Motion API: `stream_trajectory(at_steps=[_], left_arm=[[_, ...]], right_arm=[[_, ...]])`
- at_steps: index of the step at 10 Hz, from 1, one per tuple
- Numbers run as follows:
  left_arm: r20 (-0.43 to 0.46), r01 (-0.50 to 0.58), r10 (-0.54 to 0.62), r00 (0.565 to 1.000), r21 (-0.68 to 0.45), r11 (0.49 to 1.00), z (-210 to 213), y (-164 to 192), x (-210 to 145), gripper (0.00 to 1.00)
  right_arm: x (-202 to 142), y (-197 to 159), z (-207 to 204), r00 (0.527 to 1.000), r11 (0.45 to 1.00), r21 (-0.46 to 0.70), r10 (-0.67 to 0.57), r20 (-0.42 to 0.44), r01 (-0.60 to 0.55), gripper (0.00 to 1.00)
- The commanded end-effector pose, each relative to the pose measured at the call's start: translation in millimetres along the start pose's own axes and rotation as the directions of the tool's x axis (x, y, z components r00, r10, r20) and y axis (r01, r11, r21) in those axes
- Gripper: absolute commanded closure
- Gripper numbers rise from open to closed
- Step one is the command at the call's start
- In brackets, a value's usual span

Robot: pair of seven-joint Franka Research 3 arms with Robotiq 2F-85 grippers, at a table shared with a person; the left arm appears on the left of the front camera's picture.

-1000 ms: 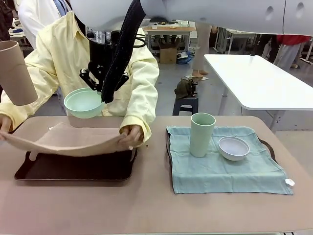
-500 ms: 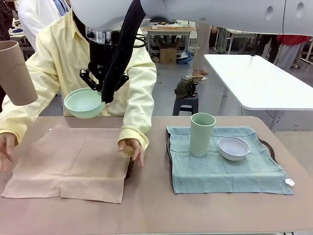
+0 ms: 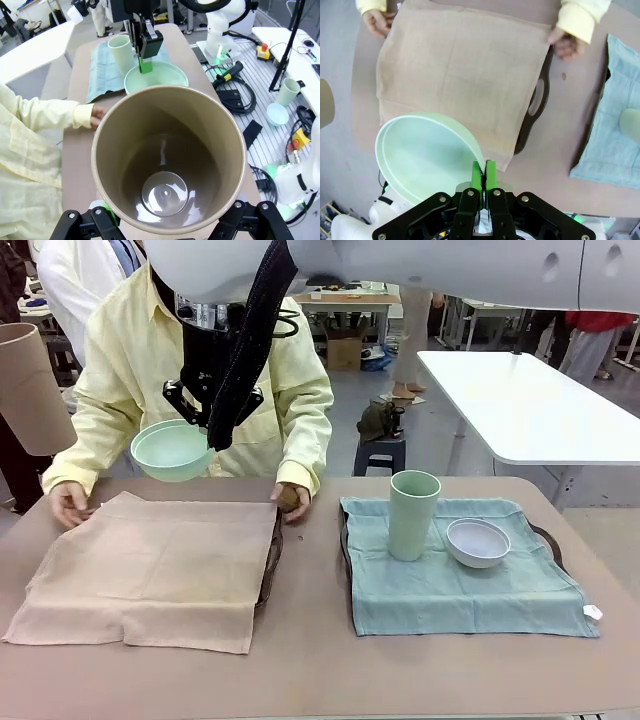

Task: Set up a tray with a mat and arrange the tableware.
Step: Place the Picnic Bowl and Reusable plastic cup back onto the Handle tray in front of the human's position.

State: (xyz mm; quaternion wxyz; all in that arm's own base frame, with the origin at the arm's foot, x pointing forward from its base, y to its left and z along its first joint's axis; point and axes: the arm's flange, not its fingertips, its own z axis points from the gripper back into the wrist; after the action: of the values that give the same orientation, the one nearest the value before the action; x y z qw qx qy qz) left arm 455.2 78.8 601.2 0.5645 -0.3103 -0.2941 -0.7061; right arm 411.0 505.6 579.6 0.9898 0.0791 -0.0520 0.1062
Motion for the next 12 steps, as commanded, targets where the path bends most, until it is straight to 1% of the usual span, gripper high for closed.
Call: stream_trajectory(at_steps=[1,12], left_arm=[[0.005,0.021,-0.022,1.000,0.016,1.000,0.3,-0.2,2.4,0.71],[0.005,0.021,-0.022,1.000,0.016,1.000,0.3,-0.2,2.4,0.71]], right_arm=[[-1.1,0.0,1.6,1.000,1.000,-0.008,0.000,0.000,0.000,1.00],[-1.1,0.0,1.6,1.000,1.000,-0.008,0.000,0.000,0.000,1.00]])
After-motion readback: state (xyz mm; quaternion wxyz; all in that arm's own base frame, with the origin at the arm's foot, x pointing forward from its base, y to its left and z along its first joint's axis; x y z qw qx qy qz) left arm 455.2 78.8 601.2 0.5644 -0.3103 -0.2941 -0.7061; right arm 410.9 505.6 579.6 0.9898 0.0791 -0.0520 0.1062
